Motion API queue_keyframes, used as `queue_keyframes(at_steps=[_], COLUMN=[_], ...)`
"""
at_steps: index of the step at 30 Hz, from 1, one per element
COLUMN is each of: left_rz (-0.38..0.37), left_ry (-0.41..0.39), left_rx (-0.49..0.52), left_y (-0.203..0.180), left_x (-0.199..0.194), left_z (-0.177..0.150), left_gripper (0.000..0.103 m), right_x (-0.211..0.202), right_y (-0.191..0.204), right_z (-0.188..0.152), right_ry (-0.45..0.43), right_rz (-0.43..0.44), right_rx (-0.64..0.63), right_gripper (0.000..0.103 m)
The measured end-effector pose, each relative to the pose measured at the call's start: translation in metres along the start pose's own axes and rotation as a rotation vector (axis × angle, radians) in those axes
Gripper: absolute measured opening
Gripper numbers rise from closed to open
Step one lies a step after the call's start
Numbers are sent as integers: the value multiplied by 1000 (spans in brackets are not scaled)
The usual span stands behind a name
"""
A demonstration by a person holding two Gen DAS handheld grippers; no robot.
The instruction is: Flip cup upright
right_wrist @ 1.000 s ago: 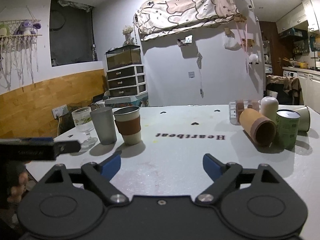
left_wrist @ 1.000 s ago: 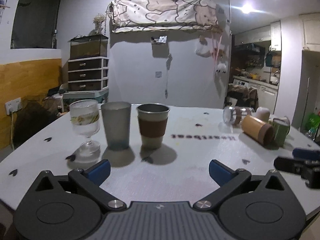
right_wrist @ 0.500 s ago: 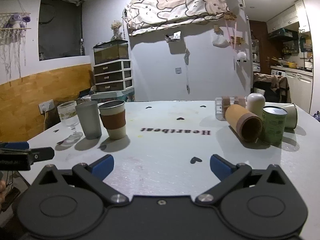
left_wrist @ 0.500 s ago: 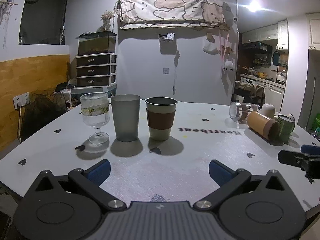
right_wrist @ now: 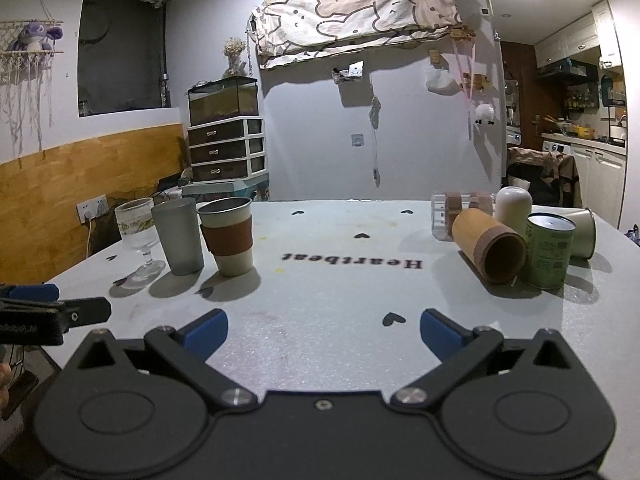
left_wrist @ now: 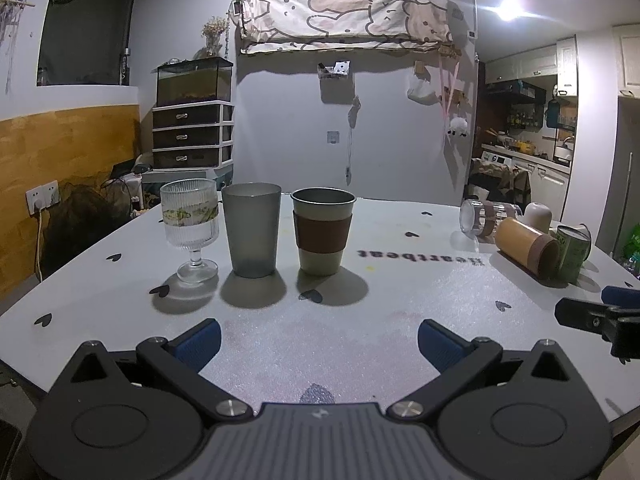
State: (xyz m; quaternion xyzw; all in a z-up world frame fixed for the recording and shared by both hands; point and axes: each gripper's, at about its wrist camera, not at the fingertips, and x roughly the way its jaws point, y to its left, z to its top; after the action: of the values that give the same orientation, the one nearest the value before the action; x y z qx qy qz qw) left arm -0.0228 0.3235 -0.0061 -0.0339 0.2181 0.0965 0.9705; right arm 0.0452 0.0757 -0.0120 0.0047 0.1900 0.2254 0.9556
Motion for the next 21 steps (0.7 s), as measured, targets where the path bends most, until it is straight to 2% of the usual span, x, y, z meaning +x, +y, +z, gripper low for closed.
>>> queue_keyframes(at_steps=[21], left_rz=[13], left_ry=[13], left_rx=[6], left_y=[0], left_x=[3], left_z=[-1], left_gripper=[103], right_x=[0], right_y=[0], right_z=[0], right_ry=[0], right_rz=[0], right_rx=[-1], right_gripper=[103])
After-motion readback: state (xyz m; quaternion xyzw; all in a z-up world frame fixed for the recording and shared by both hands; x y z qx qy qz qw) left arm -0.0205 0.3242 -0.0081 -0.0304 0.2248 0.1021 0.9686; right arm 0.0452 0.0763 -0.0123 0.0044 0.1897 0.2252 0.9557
